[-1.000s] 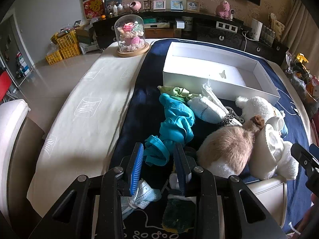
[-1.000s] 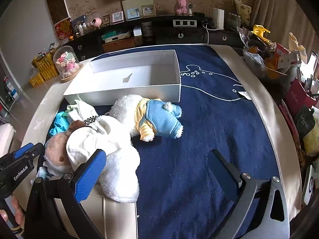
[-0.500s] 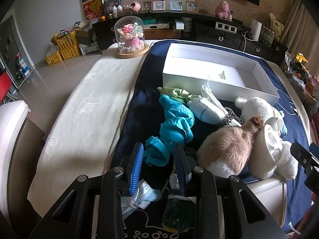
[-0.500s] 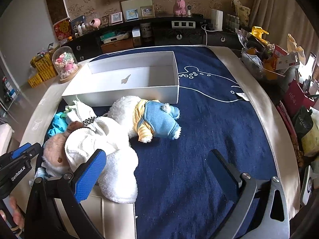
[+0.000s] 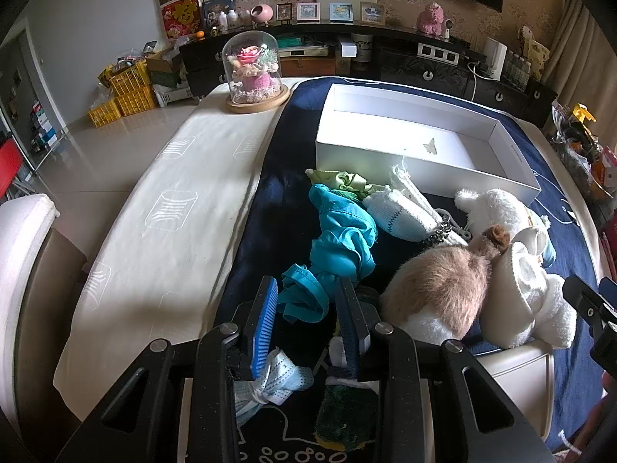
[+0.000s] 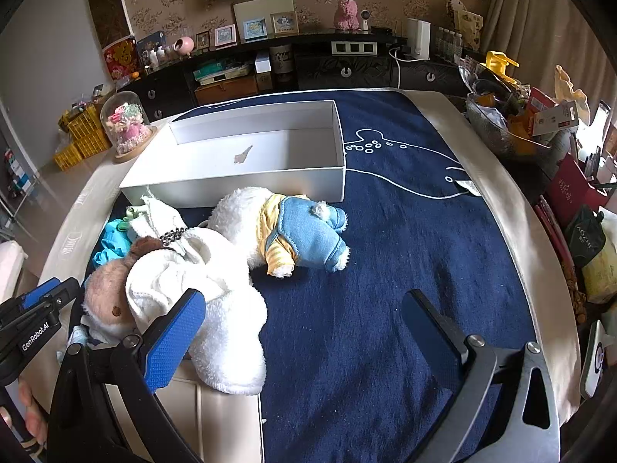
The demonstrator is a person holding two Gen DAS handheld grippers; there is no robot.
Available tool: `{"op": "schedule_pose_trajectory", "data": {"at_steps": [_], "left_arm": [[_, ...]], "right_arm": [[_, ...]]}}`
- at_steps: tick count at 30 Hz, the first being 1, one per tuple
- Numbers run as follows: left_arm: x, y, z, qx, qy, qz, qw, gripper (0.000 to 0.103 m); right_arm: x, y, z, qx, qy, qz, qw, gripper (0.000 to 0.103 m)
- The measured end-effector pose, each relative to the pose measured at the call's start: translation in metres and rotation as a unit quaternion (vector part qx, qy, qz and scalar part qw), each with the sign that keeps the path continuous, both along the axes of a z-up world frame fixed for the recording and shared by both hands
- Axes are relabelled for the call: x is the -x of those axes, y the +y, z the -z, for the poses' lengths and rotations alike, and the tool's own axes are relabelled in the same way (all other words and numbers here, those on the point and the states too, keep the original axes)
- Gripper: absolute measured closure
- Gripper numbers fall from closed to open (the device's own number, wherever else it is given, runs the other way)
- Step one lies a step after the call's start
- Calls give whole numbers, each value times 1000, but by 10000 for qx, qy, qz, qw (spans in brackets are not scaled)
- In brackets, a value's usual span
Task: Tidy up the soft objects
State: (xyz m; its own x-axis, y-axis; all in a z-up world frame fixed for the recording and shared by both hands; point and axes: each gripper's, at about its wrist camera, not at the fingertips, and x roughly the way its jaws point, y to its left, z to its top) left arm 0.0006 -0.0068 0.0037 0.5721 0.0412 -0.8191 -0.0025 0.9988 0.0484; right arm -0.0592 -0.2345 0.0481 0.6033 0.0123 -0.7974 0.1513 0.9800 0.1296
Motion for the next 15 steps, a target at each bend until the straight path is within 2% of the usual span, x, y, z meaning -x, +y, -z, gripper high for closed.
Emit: {"op": "schedule_pose_trajectory", "data": {"at_steps": [1,3,5,11,12,15], "left_arm": [[0,0,0,4,5,2,10000,73],[0,0,-1,7,2,1,10000,73],[-1,0,-1,-1,-4,3,10000,73],[-1,0,-1,-6,-3,2,10000,73],[-1,0,-1,-6,-5,4,10000,73],[-1,1,-1,4,-13,10,10000,73]], "right_arm": [[0,0,0,0,3,2,10000,41],[0,-1,0,1,6,5,10000,44],[0,1,1,-12,-4,14,10000,41],[-1,-1,1,-45,12,46,10000,44],[-1,-1,2,-38,16,64,10000,38],[-1,-2,2,-50,25,82,10000,41]]}}
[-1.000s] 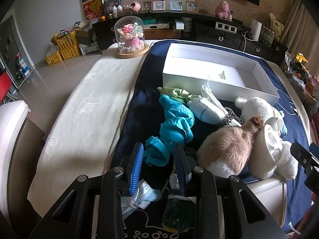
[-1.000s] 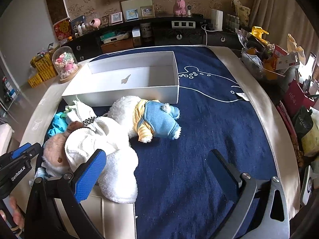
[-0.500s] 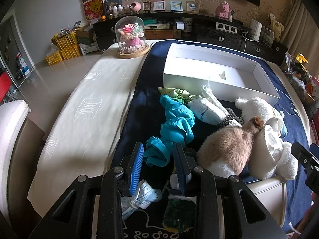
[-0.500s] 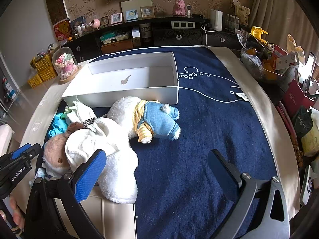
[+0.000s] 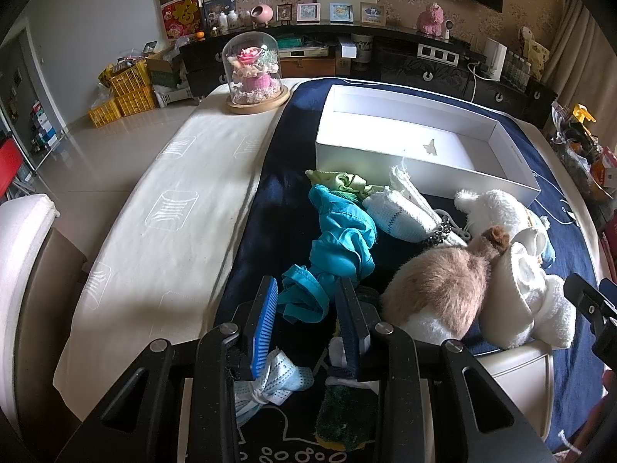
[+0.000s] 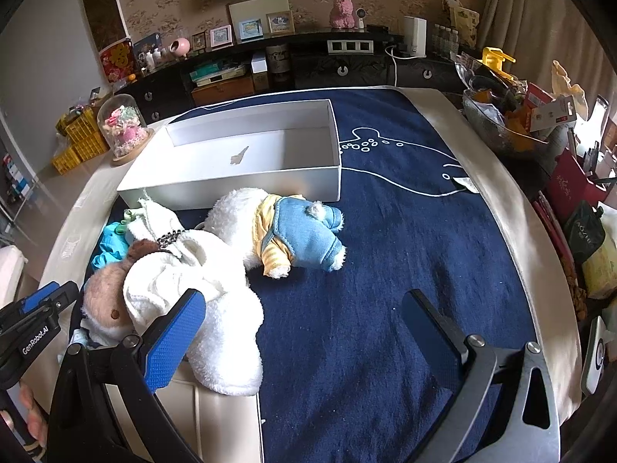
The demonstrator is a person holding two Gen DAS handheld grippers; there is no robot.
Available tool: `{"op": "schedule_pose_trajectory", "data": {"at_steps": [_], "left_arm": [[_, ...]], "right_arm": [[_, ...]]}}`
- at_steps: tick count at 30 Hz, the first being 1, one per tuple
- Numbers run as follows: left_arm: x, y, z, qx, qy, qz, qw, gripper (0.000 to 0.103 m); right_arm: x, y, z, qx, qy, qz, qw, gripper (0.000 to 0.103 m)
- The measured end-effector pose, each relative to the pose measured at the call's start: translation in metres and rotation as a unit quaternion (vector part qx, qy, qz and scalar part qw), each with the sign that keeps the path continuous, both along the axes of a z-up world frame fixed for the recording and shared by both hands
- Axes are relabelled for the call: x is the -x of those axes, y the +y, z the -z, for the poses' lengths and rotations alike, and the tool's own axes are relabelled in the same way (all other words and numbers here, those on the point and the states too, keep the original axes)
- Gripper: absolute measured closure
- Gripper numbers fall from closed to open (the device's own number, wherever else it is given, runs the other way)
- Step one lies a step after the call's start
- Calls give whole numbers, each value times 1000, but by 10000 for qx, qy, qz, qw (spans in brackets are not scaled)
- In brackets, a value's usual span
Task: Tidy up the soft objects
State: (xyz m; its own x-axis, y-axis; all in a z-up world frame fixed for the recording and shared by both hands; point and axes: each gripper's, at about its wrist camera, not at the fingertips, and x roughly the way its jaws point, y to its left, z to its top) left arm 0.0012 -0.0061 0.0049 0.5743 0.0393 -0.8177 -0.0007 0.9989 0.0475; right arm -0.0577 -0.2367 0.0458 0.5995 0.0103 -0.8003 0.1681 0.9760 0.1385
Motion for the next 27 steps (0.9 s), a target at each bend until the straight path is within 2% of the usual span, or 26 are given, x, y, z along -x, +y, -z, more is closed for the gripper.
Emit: {"op": "schedule_pose_trajectory", "data": {"at_steps": [4,5,6,12,14,15,16,18,22,23,24,25,26,27], "left_arm": [[0,0,0,0,0,-2,10000,73],[0,0,0,-1,-4,-3,10000,73],[0,0,0,-2,-6,-1,10000,73],[0,0,0,2,-1,0,10000,73],[0,0,0,1,0,-3,10000,73],[0,0,0,-1,-4,-2,10000,73],[0,0,0,1,-3,1,10000,73],[0,0,0,-5,-4,0,10000,73],[0,1,0,-12,8,-4,10000,73],[-1,1,0,-22,15,3,10000,73],[-1,3,-1,-23,20,12,10000,73],[-1,4,-1,-9,21,13,10000,73],[-2,6,-3,22,23,15,10000,73],[-3,10,-5,76,43,33,10000,73]], "right_arm": [[0,0,0,6,9,19,10000,41],[0,0,0,8,9,23,10000,38],[0,0,0,9,7,25,10000,41],[0,0,-1,31,-15,11,10000,41],[0,0,-1,41,-21,5,10000,47],[0,0,-2,47,-24,4,10000,41],[0,0,-2,50,-28,6,10000,44],[0,0,-2,45,-28,8,10000,38],[0,-1,-3,76,-29,44,10000,38],[0,-1,-3,91,-33,52,9999,35],[-1,-2,-3,106,-38,56,9999,41],[-1,-3,-3,118,-43,64,9999,41],[-1,-4,-4,122,-54,79,9999,47],[-1,-6,-4,122,-67,101,9999,47]]}}
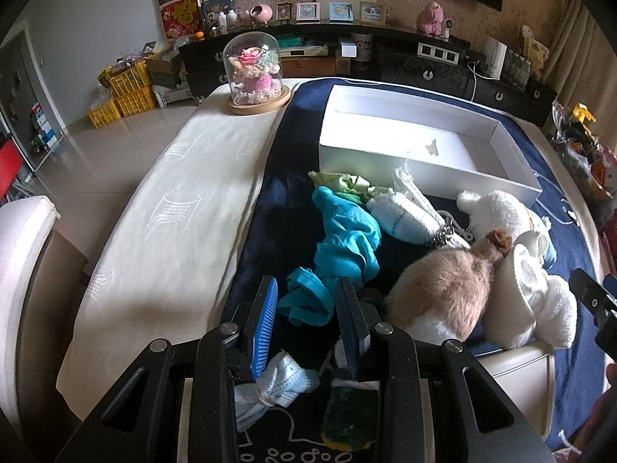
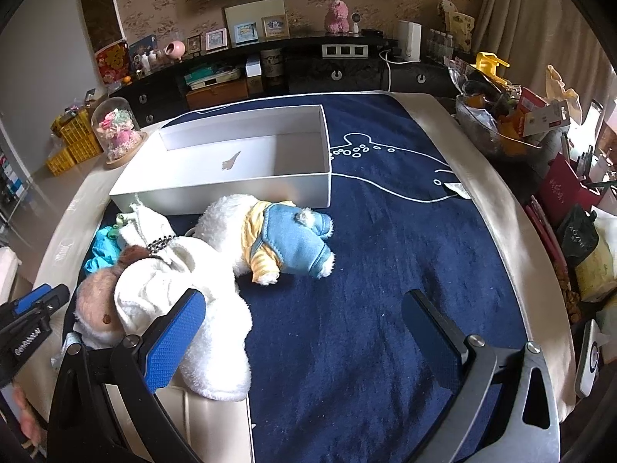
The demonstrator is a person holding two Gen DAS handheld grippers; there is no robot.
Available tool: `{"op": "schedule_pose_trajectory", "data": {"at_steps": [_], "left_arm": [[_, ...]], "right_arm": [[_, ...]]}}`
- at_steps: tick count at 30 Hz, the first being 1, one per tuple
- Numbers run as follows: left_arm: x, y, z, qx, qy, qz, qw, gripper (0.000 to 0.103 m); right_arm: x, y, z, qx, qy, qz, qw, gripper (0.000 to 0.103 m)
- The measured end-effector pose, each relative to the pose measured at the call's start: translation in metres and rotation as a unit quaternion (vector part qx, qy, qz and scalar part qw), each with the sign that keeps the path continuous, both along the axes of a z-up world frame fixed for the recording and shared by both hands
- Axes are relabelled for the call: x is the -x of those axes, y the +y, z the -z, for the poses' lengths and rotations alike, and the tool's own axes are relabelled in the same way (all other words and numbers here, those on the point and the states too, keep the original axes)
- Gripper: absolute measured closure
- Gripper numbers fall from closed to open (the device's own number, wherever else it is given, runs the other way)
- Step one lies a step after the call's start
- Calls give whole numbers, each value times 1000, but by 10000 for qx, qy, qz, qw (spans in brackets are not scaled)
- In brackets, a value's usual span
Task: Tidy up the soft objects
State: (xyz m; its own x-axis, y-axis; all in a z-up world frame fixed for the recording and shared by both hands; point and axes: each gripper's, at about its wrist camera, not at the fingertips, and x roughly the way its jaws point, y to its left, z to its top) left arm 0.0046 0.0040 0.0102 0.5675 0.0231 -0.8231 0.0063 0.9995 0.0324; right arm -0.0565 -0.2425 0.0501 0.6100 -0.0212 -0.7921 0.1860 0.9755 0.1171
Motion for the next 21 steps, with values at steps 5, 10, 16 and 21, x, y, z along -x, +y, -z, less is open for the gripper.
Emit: {"op": "schedule_pose_trajectory", "data": {"at_steps": [5,10,16,21], "left_arm": [[-15,31,-22,381,29,-35,9993,73],[-39,54,-36,621,280,94,9976,73],[-76,23,-15,997,939,877,9867,73],[-86,-4,15,878,1261,1265,9800,73]], "right_arm": [[0,-6,0,-54,-26,49,10000,41],[-1,-11,0,-154,-26,53,9999,50],[-2,-9,0,-231,-16,14,9997,44],[-4,-9,2,-236,22,4,9997,50]]}}
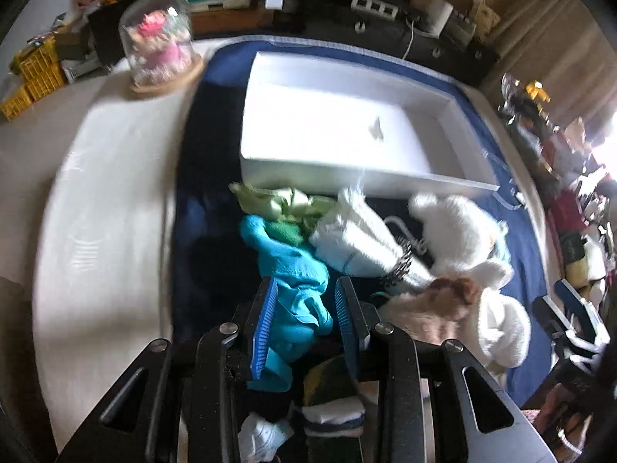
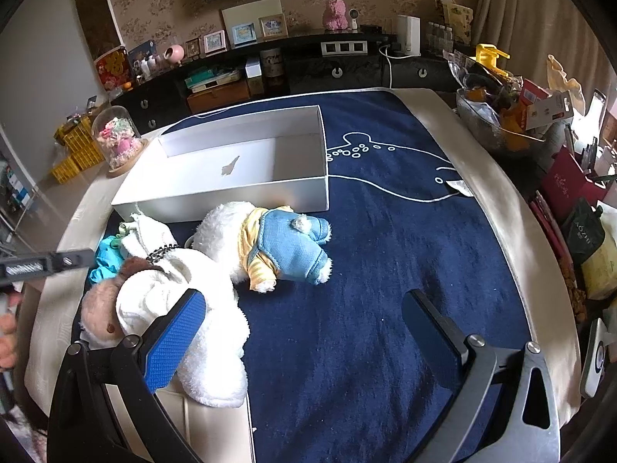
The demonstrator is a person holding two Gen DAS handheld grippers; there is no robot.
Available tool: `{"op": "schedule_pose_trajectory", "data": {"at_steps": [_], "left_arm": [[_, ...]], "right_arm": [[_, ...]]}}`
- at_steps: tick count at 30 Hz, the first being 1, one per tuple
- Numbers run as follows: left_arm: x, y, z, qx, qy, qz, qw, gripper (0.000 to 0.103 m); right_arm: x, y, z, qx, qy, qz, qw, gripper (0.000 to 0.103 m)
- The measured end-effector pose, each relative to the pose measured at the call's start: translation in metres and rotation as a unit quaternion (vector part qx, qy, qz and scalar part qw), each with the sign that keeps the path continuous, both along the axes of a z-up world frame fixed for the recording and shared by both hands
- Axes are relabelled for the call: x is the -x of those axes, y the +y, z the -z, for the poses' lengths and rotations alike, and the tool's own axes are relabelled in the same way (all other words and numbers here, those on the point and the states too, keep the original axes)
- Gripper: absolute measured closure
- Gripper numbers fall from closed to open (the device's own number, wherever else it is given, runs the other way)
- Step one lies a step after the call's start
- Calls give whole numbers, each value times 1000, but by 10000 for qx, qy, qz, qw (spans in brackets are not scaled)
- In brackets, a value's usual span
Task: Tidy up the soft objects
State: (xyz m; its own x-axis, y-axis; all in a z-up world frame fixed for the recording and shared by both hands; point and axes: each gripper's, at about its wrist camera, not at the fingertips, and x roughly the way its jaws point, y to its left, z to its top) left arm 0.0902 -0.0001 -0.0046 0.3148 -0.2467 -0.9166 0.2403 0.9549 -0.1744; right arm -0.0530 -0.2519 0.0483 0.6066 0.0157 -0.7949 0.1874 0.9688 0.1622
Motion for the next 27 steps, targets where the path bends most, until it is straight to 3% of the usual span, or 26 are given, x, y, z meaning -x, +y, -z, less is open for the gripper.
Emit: {"op": "schedule_pose_trajectory", "data": {"at_steps": [2,3,5,6,8,11,13,14,18,19,22,25,27], "left_arm": [[-4,-1,11,-34,135,-16,9999,73],[-4,-3,16,-63,164,5,9998,73],[-7,-6,21,-229,123,-5,9997,73],[-8,-7,23,-281,113,-16,9995,73],[-9,-11,29,-329,133,-6,9994,66],[-9,-11,35,-605,129,-80,9981,65],[-10,-10,41,-744,179,-113,9970,63],[-10,-9,46,-712,274,-135,9970,63],[-9,-11,50,-725,215,-122,9971,63],[-9,-11,50,-712,183,-133,9972,63],[-8,-10,50,-655,127,-133,9977,68],[-5,-7,48,-600,124,-129,9980,71],[-4,-2,45,-504,140,-192,9984,72]], "right_arm": [[0,-2,1,-31,19,18,10000,47],[0,-3,2,-64,38,23,10000,54],[-1,-3,3,-126,71,10,9999,57],[-1,-3,4,-164,95,-8,9998,50],[-2,-1,5,-169,117,-33,9998,47],[-2,1,6,-130,149,-71,9998,50],[-3,0,7,-151,182,-60,9997,47],[-3,-1,8,-169,189,-47,9997,54],[-3,-6,7,-165,181,22,9997,50],[-3,-8,7,-164,182,37,9997,44],[-2,-14,8,-116,209,136,9996,50],[-3,-23,10,-108,250,274,9993,44],[-4,-27,12,-61,277,338,9990,47]]}}
